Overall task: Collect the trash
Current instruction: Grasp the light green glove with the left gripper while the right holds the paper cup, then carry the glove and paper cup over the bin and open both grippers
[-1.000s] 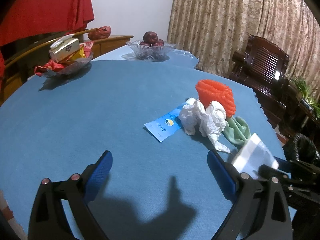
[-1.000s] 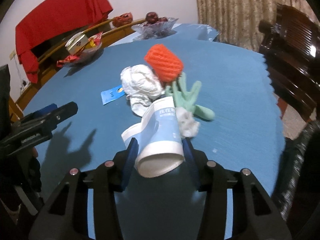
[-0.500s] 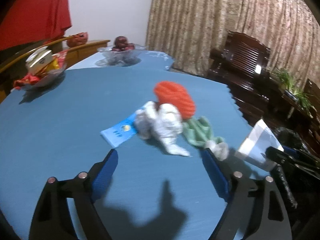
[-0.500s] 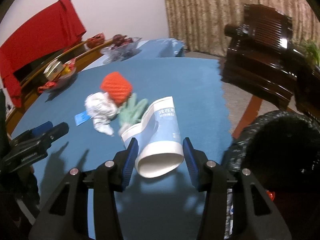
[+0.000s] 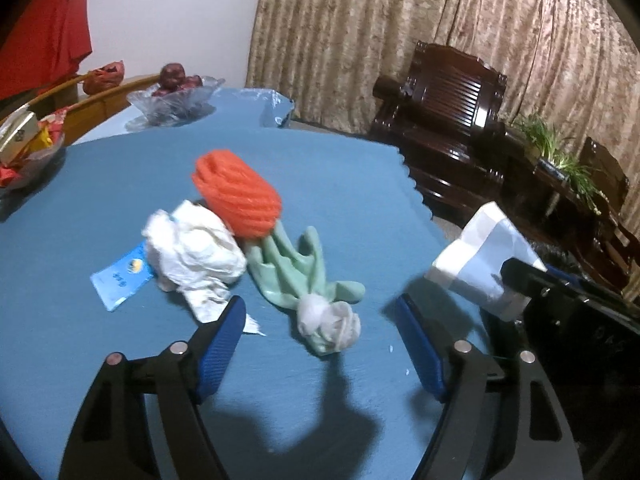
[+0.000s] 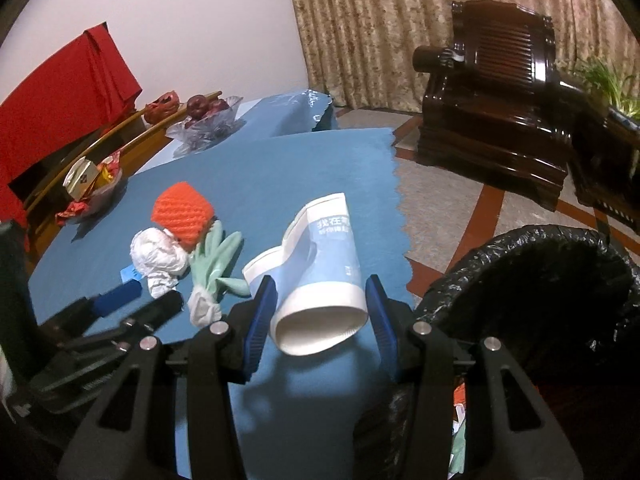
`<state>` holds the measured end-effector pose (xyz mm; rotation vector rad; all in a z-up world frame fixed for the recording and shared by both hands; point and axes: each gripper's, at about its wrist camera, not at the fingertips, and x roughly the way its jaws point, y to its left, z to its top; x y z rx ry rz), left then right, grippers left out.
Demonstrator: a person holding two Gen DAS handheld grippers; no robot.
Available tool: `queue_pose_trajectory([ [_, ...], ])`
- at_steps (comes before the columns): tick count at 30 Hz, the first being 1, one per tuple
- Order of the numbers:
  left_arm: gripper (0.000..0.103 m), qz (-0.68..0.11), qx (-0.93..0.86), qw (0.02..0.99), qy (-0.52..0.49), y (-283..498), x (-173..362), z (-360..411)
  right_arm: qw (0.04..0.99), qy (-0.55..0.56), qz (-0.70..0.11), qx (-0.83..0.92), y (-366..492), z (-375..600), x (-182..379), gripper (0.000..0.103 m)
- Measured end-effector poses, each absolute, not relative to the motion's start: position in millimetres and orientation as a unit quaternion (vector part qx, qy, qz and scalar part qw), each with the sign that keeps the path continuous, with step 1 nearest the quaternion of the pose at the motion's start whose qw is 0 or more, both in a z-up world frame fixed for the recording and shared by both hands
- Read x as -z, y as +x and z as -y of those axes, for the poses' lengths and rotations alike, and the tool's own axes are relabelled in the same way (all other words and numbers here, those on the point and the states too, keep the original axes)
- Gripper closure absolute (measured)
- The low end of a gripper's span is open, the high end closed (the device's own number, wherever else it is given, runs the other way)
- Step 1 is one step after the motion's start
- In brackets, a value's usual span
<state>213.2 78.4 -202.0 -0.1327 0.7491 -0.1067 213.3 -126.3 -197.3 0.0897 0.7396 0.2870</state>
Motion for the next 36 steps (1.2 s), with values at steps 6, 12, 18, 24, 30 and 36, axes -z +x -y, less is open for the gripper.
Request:
queue_pose_trajectory([
  [6, 0.031, -0.385, 0.043, 0.920, -0.061, 226.4, 217.3, -67.6, 0.919, 0.049, -0.366, -0.135, 215.6, 130.8, 202.2, 0.058],
  [12, 0.064, -0.423, 0.036, 0.904, -0.053, 240.2, 233.7, -60.7, 0.918, 0.046, -0.369, -0.136, 217.5, 126.6, 204.4, 0.058],
  [18, 0.068, -0.409, 0.037, 0.910, -0.063, 226.7, 221.9, -67.1, 0.918, 0.042, -0.368, -0.141, 214.9, 123.5, 202.6, 0.058],
  [24, 0.068, -0.400, 0.044, 0.914, -0.055, 193.6, 206.0, -74.6, 0.918, 0.039, -0.365, -0.149, 208.5, 122.7, 198.0, 0.058],
  [30, 0.063, -0.428, 0.059, 0.901, -0.052, 167.0, 216.8, -78.5, 0.915, 0.037, -0.371, -0.153, 201.2, 120.8, 200.7, 0.058],
  [36, 0.034, -0.416, 0.031, 0.907, -0.051, 181.8, 214.6, -78.2, 0.915, 0.034, -0.373, -0.151, 199.8, 118.2, 201.5, 0.058],
])
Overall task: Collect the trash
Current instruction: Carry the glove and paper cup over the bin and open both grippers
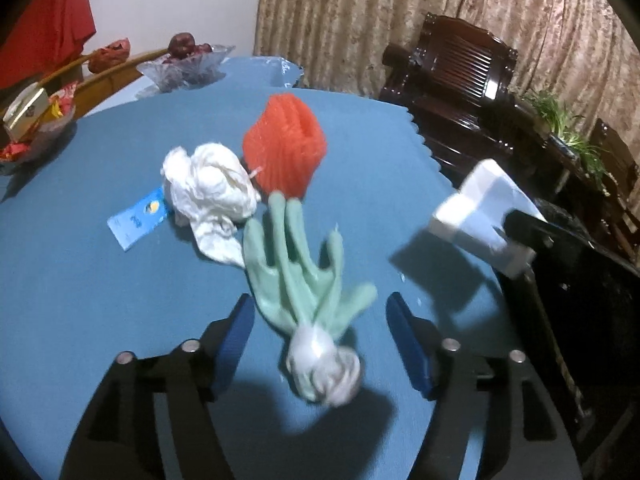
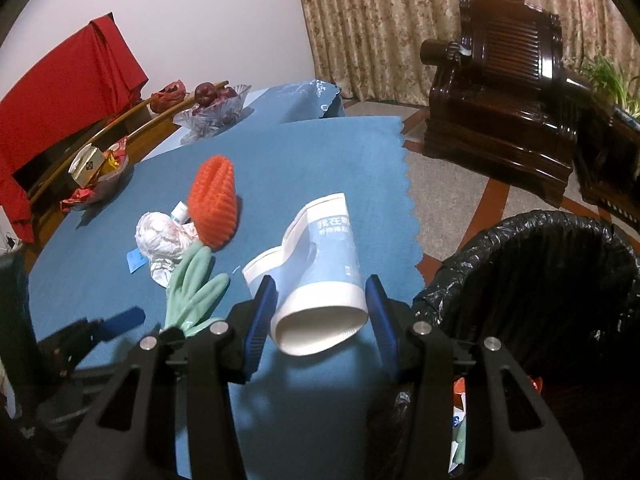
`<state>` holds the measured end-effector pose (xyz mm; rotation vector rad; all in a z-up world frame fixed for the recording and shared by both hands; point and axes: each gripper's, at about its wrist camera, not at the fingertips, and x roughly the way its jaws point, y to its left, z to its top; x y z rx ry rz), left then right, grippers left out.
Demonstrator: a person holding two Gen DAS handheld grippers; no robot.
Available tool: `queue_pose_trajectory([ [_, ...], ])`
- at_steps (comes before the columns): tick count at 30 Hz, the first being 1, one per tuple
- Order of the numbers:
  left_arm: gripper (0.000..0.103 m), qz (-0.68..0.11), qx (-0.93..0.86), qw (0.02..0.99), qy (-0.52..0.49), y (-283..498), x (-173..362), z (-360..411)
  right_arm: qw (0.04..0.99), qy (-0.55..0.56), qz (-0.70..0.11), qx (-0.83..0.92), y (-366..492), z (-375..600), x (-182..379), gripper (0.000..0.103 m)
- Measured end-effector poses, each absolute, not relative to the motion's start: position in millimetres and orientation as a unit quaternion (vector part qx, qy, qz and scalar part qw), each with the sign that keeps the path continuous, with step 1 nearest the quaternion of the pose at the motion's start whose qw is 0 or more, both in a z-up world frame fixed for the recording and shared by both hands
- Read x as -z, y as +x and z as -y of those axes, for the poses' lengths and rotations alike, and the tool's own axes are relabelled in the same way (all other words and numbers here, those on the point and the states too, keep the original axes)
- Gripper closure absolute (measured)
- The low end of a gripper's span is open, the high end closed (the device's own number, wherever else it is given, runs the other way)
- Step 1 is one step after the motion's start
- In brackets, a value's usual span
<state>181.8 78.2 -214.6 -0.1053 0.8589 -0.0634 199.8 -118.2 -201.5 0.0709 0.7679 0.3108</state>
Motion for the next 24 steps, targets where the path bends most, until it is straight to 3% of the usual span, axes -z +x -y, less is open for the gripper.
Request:
queue_pose_trajectory([
  [6, 0.034, -0.456, 0.020, 0.889, -0.048, 200.9, 235.1, -72.3, 0.915, 0.035, -0.372, -0.150, 200.1, 118.5, 200.1, 0.058],
  [9, 0.050, -0.453, 0.021, 0.889, -0.057, 197.1, 239.1, -71.2, 0.916, 0.034, -0.370, -0.152, 198.6, 118.8, 198.6, 0.058],
  [11, 0.068, -0.451, 0.026, 0.890, -0.060, 194.3, 237.9, -71.2, 0.916, 0.034, -0.369, -0.152, 197.7, 118.9, 198.0, 0.058],
  [14, 0.077, -0.448, 0.028, 0.892, -0.059, 189.3, 233.9, -69.6, 0.917, 0.036, -0.367, -0.152, 196.1, 119.4, 195.6, 0.058],
  [24, 0.082, -0.407, 0.037, 0.910, -0.072, 169.2, 191.9, -70.7, 0.924, 0.037, -0.347, -0.159, 180.6, 121.3, 175.8, 0.058],
])
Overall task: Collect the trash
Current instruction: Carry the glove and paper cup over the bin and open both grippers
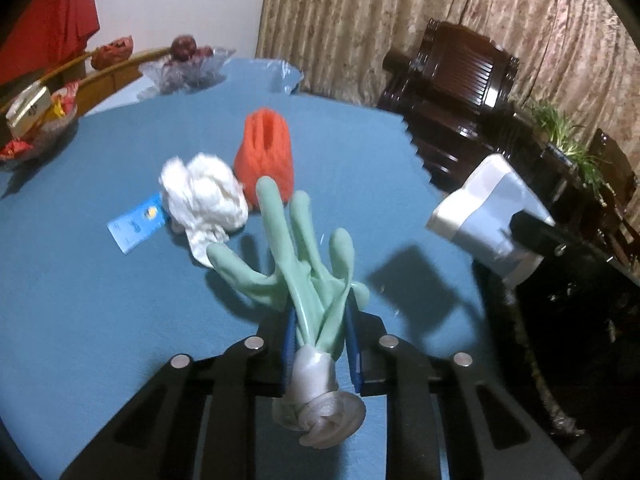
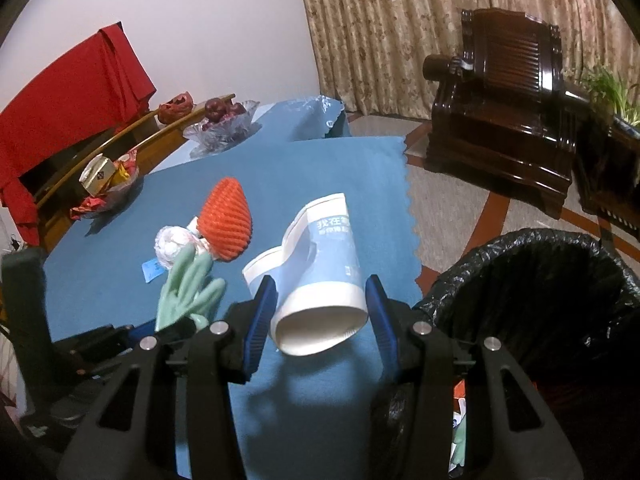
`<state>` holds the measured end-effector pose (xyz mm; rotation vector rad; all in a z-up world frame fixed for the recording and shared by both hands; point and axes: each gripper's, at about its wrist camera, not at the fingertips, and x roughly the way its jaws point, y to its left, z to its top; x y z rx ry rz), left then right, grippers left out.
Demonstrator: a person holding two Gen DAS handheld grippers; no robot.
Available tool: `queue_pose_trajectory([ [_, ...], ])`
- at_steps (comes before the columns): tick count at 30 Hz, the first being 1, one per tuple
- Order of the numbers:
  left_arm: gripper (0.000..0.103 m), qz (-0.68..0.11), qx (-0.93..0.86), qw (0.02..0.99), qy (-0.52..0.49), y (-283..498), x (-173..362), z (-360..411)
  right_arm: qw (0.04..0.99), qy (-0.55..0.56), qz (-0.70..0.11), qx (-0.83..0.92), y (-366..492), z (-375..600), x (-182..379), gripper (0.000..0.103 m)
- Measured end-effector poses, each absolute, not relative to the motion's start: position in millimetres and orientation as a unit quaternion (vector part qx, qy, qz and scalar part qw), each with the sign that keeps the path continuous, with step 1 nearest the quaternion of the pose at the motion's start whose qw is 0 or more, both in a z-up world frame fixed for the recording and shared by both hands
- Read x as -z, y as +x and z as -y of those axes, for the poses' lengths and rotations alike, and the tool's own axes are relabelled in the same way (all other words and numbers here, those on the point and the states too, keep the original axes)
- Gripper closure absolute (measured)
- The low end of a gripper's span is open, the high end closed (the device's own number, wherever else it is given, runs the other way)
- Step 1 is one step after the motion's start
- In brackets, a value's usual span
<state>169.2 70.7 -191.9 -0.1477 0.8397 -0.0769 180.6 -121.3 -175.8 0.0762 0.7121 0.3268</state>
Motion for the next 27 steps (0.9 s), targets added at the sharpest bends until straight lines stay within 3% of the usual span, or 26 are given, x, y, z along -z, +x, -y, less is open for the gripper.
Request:
queue_pose_trajectory([
  [27, 0.082, -0.326, 0.107, 0.938, -0.056, 133.5, 94.0, -14.8, 0.955, 0.039, -0.270, -0.119, 101.8, 186.4, 102.5, 0.058],
])
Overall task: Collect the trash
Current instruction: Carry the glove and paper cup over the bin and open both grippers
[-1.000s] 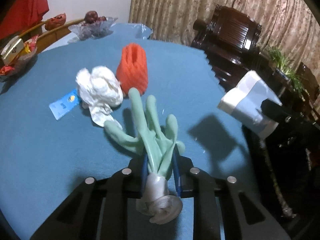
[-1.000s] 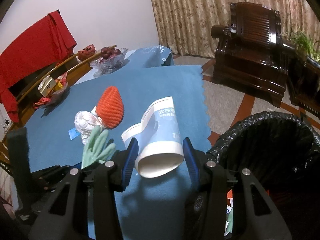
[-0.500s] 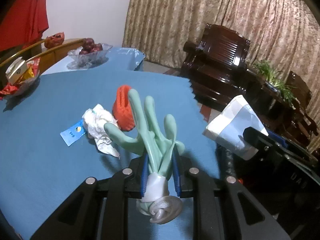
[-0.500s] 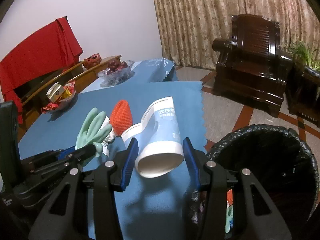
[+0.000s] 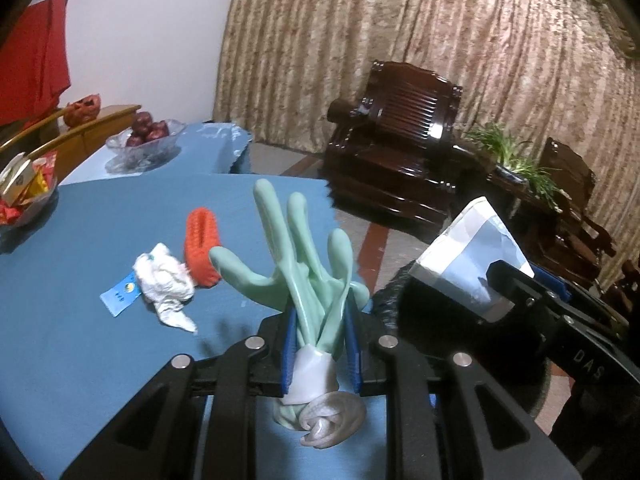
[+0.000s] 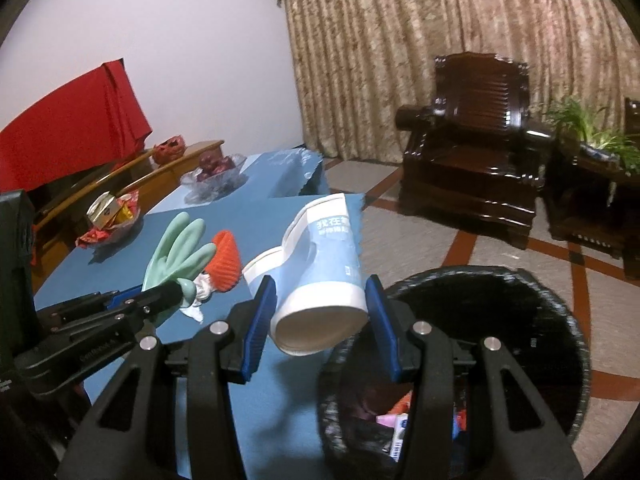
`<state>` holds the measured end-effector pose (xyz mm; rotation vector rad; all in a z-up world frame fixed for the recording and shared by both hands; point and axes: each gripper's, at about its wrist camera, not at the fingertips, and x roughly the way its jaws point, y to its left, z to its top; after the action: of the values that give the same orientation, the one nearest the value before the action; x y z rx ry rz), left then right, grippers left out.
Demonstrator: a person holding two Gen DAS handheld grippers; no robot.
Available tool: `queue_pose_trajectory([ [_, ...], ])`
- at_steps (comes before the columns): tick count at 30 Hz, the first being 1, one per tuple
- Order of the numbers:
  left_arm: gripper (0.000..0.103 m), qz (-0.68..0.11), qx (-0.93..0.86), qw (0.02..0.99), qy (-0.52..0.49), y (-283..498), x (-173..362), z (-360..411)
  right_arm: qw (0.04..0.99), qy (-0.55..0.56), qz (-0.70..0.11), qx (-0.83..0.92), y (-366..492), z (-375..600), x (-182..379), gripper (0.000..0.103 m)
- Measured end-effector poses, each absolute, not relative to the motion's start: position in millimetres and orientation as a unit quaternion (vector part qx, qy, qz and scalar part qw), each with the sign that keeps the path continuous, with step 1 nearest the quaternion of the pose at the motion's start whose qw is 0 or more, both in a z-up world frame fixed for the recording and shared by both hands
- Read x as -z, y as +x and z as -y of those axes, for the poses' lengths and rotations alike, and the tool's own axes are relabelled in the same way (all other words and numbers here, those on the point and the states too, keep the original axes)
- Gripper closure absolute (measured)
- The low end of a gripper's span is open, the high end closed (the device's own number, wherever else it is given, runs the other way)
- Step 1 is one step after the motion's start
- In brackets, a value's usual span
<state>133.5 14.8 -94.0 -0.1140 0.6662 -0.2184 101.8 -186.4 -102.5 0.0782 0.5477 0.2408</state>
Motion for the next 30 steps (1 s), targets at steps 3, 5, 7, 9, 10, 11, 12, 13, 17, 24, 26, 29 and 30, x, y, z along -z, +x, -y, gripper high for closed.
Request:
queue_pose_trajectory([
  [3, 0.082, -0.319, 0.120, 0.939, -0.049, 129.9, 88.8, 0.8, 0.959, 0.038, -0.262, -0.101, 93.1, 203.6, 98.4, 0.058],
  [5, 0.082, -0.316, 0.132, 0.938, -0.045, 129.5, 85.7, 12.1, 0.961, 0.040, -0.258, -0.091, 87.8, 214.7, 96.7, 0.058],
  [7, 0.082, -0.314, 0.141, 0.938, -0.041, 128.7, 83.4, 20.6, 0.963, 0.041, -0.253, -0.080, 82.4, 225.8, 95.0, 0.058],
  [9, 0.082, -0.311, 0.151, 0.938, -0.038, 129.0, 80.9, 29.1, 0.965, 0.042, -0.249, -0.068, 76.6, 237.7, 93.7, 0.058],
  [10, 0.082, -0.309, 0.158, 0.937, -0.035, 129.4, 78.9, 35.2, 0.966, 0.042, -0.247, -0.062, 73.7, 243.4, 93.4, 0.058],
  [11, 0.082, -0.307, 0.164, 0.937, -0.032, 129.0, 77.1, 41.5, 0.966, 0.042, -0.247, -0.058, 71.7, 247.8, 93.6, 0.058],
  [12, 0.082, -0.304, 0.172, 0.937, -0.029, 129.3, 75.4, 48.7, 0.967, 0.042, -0.246, -0.050, 68.8, 254.8, 93.7, 0.058],
  [13, 0.082, -0.302, 0.178, 0.936, -0.026, 129.9, 74.1, 54.8, 0.968, 0.042, -0.245, -0.044, 66.4, 261.9, 93.9, 0.058],
  [17, 0.082, -0.294, 0.203, 0.934, -0.018, 131.9, 72.5, 81.7, 0.968, 0.041, -0.245, -0.018, 59.4, 284.8, 96.8, 0.058],
  [24, 0.082, -0.301, 0.247, 0.921, 0.000, 143.2, 85.0, 129.5, 0.964, 0.045, -0.262, 0.020, 59.0, 319.8, 116.9, 0.058],
  [26, 0.082, -0.306, 0.254, 0.917, 0.005, 147.3, 90.7, 139.7, 0.961, 0.049, -0.270, 0.027, 61.1, 327.2, 124.7, 0.058],
  [29, 0.082, -0.322, 0.268, 0.908, 0.009, 156.6, 100.6, 157.6, 0.957, 0.055, -0.283, 0.037, 63.2, 338.9, 138.8, 0.058],
  [30, 0.082, -0.325, 0.271, 0.906, 0.009, 159.1, 102.3, 160.6, 0.955, 0.057, -0.287, 0.039, 63.9, 342.2, 143.8, 0.058],
])
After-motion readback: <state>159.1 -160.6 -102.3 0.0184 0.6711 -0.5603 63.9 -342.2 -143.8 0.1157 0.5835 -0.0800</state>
